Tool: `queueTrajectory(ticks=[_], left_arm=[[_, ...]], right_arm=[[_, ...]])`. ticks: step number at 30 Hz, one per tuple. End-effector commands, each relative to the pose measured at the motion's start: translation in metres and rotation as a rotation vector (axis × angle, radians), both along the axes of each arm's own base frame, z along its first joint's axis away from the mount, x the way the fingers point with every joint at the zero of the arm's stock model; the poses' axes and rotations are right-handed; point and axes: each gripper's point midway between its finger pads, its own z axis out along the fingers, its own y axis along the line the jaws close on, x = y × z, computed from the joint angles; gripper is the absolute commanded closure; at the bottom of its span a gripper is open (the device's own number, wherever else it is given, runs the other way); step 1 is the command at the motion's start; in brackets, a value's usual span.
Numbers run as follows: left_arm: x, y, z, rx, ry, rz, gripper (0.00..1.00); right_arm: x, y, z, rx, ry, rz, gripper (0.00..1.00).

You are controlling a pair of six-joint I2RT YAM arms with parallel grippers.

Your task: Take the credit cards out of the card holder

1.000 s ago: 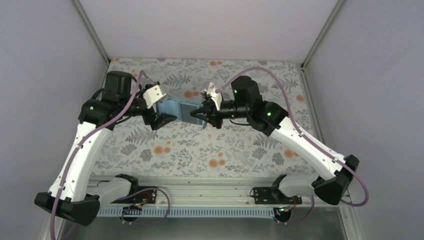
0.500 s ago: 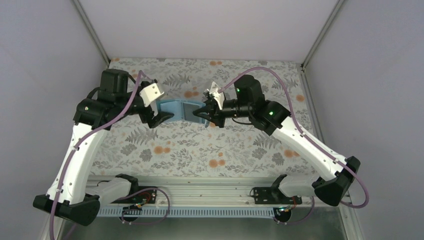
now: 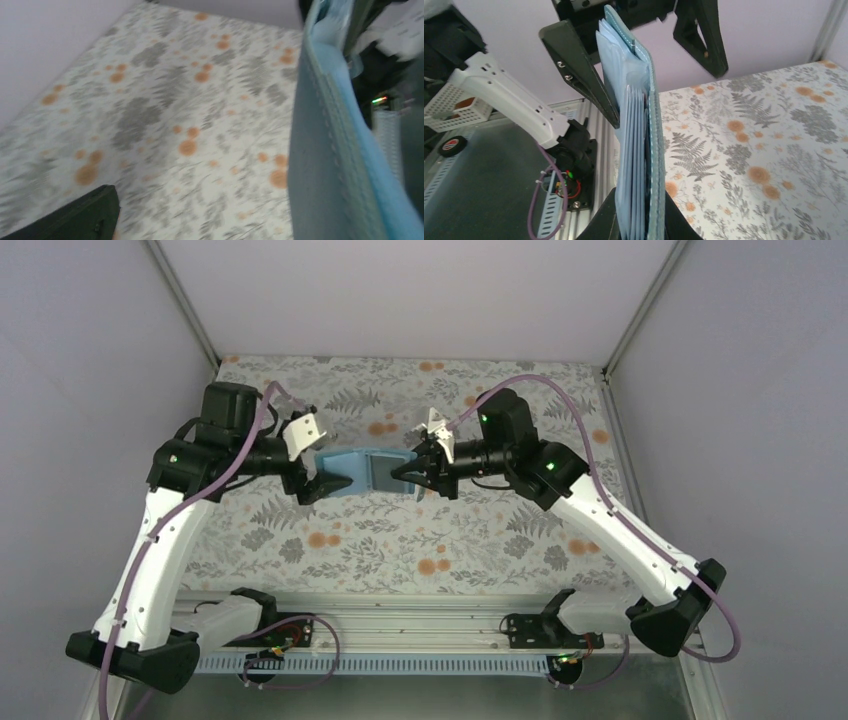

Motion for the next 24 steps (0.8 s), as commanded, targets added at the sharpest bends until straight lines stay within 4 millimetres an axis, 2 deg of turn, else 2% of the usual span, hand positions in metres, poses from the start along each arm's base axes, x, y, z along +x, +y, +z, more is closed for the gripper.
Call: queueTrajectory(ticks=[1,2,5,6,8,11,12,14,16,18,20,22,23,24], left_arm=[[-0.033,-0.026,0.015,-0.203,0.095,-0.212,0.08],[-0.035,-0.029,0.02,-0.225,0.101,-0.235,0.18],[-0.035,-0.03,0.028,-0.24,0.093,-0.238,0.69],[-0.037,-0.03,0.027,-0.246,0.102,-0.241,0.8],[-0.045,-0.03,0.023,-0.255,0.128,-0.268,0.96],[-0.05,-0.029,0.018,-0.248,0.157,-0.267,0.98],[-0.05,-0.028,0.015,-0.247,0.169,-0.254,0.98],[-0.041,-0.026,0.011,-0.252,0.201,-0.191,0.98],[-0.024,-0.021,0.006,-0.244,0.22,-0.093,0.98],[0.0,-0.012,-0.003,-0.215,0.235,0.036,0.98],[0.025,0.003,-0.013,-0.167,0.232,0.194,0.98],[0.038,0.013,-0.021,-0.153,0.241,0.291,0.98],[0.04,0.014,-0.026,-0.154,0.26,0.302,0.98],[0.037,0.01,-0.029,-0.164,0.279,0.273,0.98]], right_arm=[[-0.017,0.0,0.018,0.07,-0.01,0.106,0.96],[-0.018,0.002,0.018,0.074,-0.006,0.118,0.96],[-0.021,0.003,0.017,0.087,-0.008,0.146,0.96],[-0.022,0.002,0.019,0.097,-0.015,0.149,0.96],[-0.02,0.002,0.021,0.117,-0.015,0.153,0.96],[-0.009,0.003,0.018,0.122,0.017,0.147,0.94],[-0.004,0.003,0.016,0.118,0.028,0.134,0.87],[0.019,0.004,0.007,0.091,0.051,0.038,0.59],[0.048,0.001,-0.004,0.05,0.08,-0.097,0.43],[0.08,-0.012,-0.01,0.022,0.094,-0.273,0.29],[0.118,-0.037,-0.013,-0.017,0.089,-0.551,0.23],[0.143,-0.07,-0.013,-0.043,0.086,-0.807,0.22],[0.147,-0.08,-0.011,-0.042,0.085,-0.877,0.23],[0.145,-0.082,-0.01,-0.031,0.078,-0.879,0.24]])
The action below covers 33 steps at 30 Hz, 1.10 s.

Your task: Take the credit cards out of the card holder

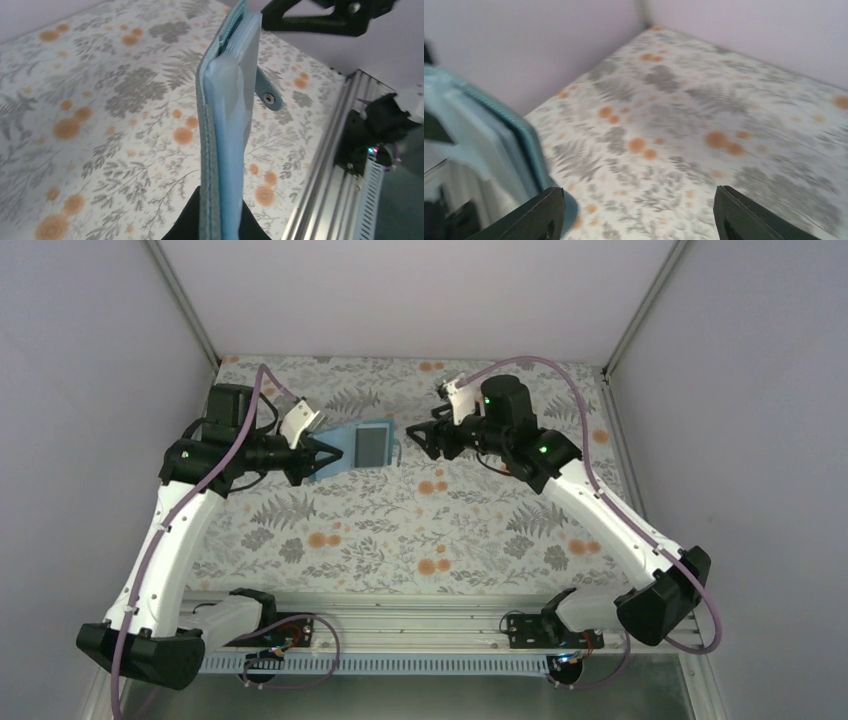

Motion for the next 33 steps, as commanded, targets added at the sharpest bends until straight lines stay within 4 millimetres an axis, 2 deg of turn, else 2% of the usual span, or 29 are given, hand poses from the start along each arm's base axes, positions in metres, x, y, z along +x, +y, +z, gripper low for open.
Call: queueTrajectory(ticks=[1,3,4,5,6,9,11,16,20,23,29,33], left_arm=[[0.018,0.005,-0.012,-0.016,0.053,0.09,0.98],[0.008,-0.004,-0.012,-0.06,0.066,0.014,0.98],[0.006,-0.006,-0.01,-0.067,0.062,-0.001,0.98],[0.006,-0.006,-0.009,-0.066,0.056,-0.006,0.98],[0.005,-0.006,-0.008,-0.064,0.051,-0.01,0.98],[-0.007,-0.01,-0.002,-0.094,0.045,-0.065,0.98],[-0.015,-0.012,0.002,-0.112,0.035,-0.106,0.98],[-0.022,-0.014,0.002,-0.127,0.032,-0.138,0.98],[-0.025,-0.016,0.005,-0.145,0.035,-0.156,0.98],[-0.025,-0.015,0.007,-0.15,0.03,-0.159,0.98],[-0.03,-0.014,0.008,-0.15,0.012,-0.167,0.97],[-0.032,-0.015,0.01,-0.161,0.013,-0.184,0.98]], right_arm=[[0.027,-0.04,0.019,0.021,-0.039,-0.303,0.24],[-0.011,-0.008,0.016,0.093,-0.041,-0.004,0.17],[-0.034,0.006,0.014,0.137,-0.029,0.155,0.03],[-0.046,0.014,0.007,0.159,-0.008,0.25,0.01],[-0.049,0.017,0.007,0.168,-0.016,0.283,0.01],[-0.042,0.013,0.006,0.172,-0.073,0.272,0.01],[-0.044,0.014,0.01,0.191,-0.082,0.318,0.01],[-0.063,0.024,0.015,0.235,-0.052,0.487,0.01],[-0.065,0.029,0.008,0.238,-0.008,0.53,0.13],[-0.071,0.027,0.006,0.237,-0.005,0.554,0.15],[-0.058,0.006,0.006,0.191,-0.065,0.431,0.16],[-0.042,0.001,0.011,0.189,-0.063,0.344,0.25]])
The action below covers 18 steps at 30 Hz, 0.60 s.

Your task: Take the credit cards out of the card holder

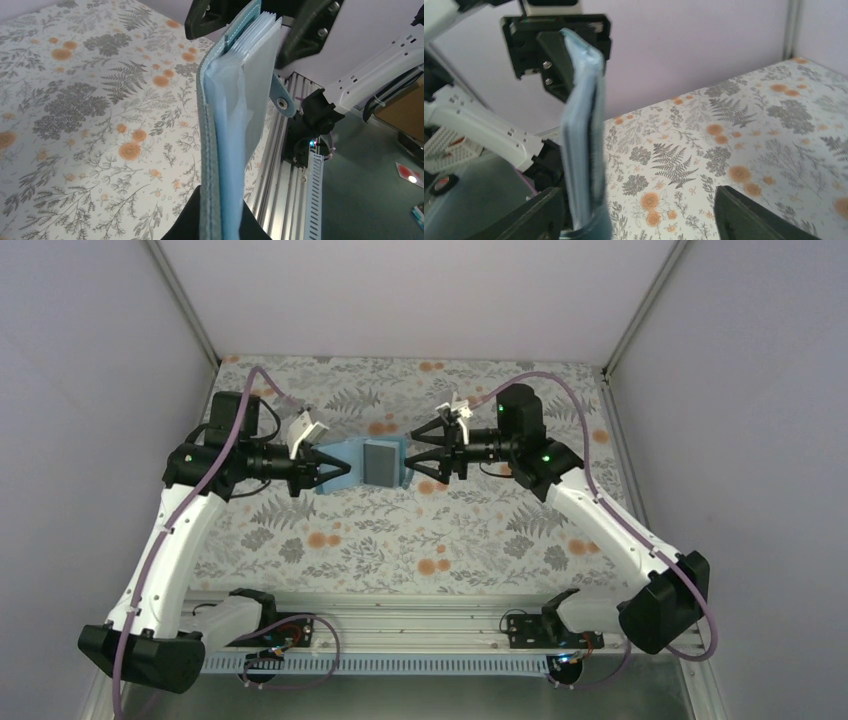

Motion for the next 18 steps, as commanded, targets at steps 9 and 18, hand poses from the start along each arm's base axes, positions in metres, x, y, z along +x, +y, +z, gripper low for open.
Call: queueTrajectory(ticks=[9,18], left_arm=[[-0.009,-0.003,0.011,-0.042,-0.036,-0.045,0.98],[-0.009,-0.002,0.012,-0.041,-0.041,-0.044,0.98]], right_arm=[[-0.002,0.007,0.01,0.027,0.017,-0.002,0.25],[-0.015,0.014,0.006,0.013,0.01,0.073,0.26]])
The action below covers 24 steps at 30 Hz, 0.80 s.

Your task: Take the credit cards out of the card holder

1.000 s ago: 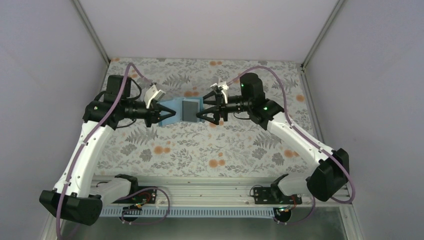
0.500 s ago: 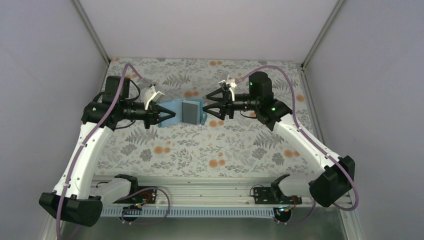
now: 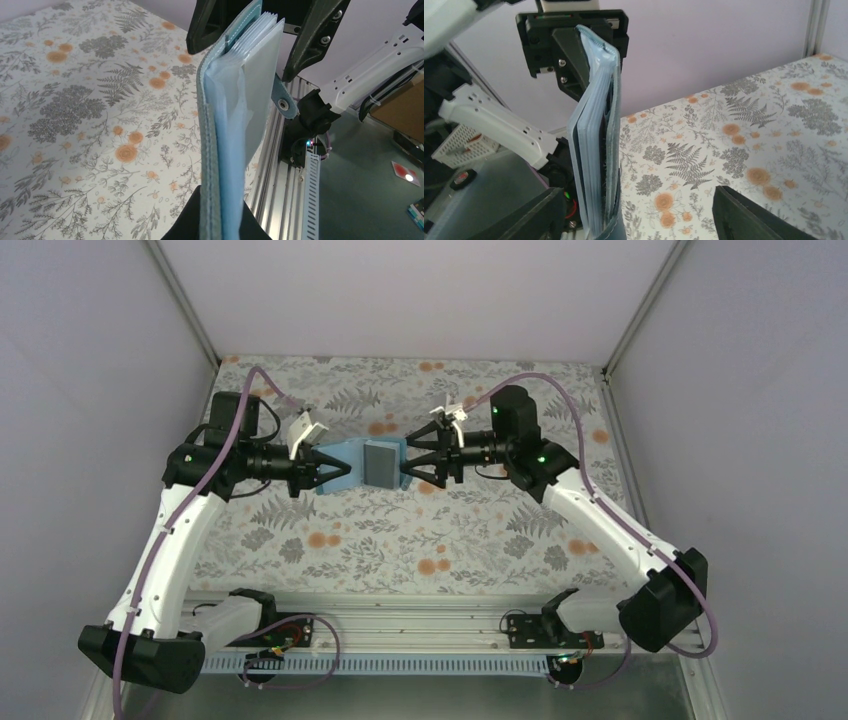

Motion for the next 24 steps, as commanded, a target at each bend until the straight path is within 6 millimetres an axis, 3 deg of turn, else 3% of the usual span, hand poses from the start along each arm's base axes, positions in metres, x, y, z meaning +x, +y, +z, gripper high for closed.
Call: queueTrajectory(ticks=[1,4,9,24], left_arm=[[-0.006,-0.001,0.01,-0.03,-0.037,-0.027,0.98],[-0.006,-0.001,0.011,-0.032,-0.04,-0.03,0.98],[-0.007,-0.001,0.01,-0.032,-0.037,-0.032,0.97],[-0.008,-0.001,0.009,-0.037,-0.036,-0.032,0.98]], right_arm=[[-0.002,0.01,0.003,0.0,-0.007,0.03,0.3],[0.003,0.014,0.003,-0.004,-0.006,0.002,0.4],[0.005,0.014,0.002,-0.006,-0.011,-0.021,0.47],[-0.004,0.038,0.002,0.0,-0.01,-0.016,0.43]])
